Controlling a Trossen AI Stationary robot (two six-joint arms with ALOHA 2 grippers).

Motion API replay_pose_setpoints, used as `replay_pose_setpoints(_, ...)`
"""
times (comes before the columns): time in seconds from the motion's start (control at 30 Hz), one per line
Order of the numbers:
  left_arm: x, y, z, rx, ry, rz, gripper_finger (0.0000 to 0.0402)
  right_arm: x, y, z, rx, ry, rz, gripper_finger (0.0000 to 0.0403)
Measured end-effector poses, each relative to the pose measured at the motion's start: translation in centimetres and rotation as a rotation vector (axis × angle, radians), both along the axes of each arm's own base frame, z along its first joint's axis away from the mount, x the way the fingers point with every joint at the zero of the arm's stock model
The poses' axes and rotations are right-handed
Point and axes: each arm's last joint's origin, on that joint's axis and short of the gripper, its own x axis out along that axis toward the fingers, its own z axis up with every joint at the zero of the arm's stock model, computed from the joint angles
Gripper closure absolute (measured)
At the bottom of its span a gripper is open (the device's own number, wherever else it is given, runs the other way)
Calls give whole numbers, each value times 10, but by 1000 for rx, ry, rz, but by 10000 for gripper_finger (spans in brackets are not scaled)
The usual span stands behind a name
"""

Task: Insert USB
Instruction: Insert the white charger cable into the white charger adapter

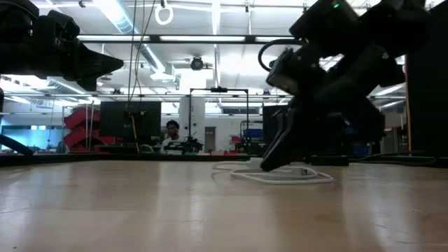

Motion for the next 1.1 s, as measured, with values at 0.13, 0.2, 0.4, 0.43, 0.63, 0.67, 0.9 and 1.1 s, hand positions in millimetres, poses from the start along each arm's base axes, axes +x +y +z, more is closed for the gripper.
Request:
replay_pose_setpoints(0.13, 0, 0, 0, 0, 0, 0, 401, -2, -4, 1, -3, 30, -14, 390)
replay_pose_setpoints(0.2, 0, 0, 0, 0, 0, 0, 401, -5, -3, 8, -16, 26, 0, 369)
replay_pose_setpoints(0.4, 0, 0, 0, 0, 0, 0, 401, -17, 7, 41, -12, -18, 39, 277)
replay_pose_setpoints(0.43, 0, 0, 0, 0, 0, 0, 401, -21, 9, 48, -7, -19, 47, 261)
replay_pose_setpoints(0.63, 0, 0, 0, 0, 0, 0, 401, -64, 29, 77, 150, 140, 0, 191)
replay_pose_setpoints(0.67, 0, 0, 0, 0, 0, 0, 401, -73, 35, 79, 192, 188, -10, 184)
replay_pose_setpoints(0.9, 0, 0, 0, 0, -1, 0, 401, -125, 74, 82, 327, 411, -76, 174)
replay_pose_setpoints(1.1, 0, 0, 0, 0, -1, 0, 401, -147, 87, 77, 298, 449, -216, 181)
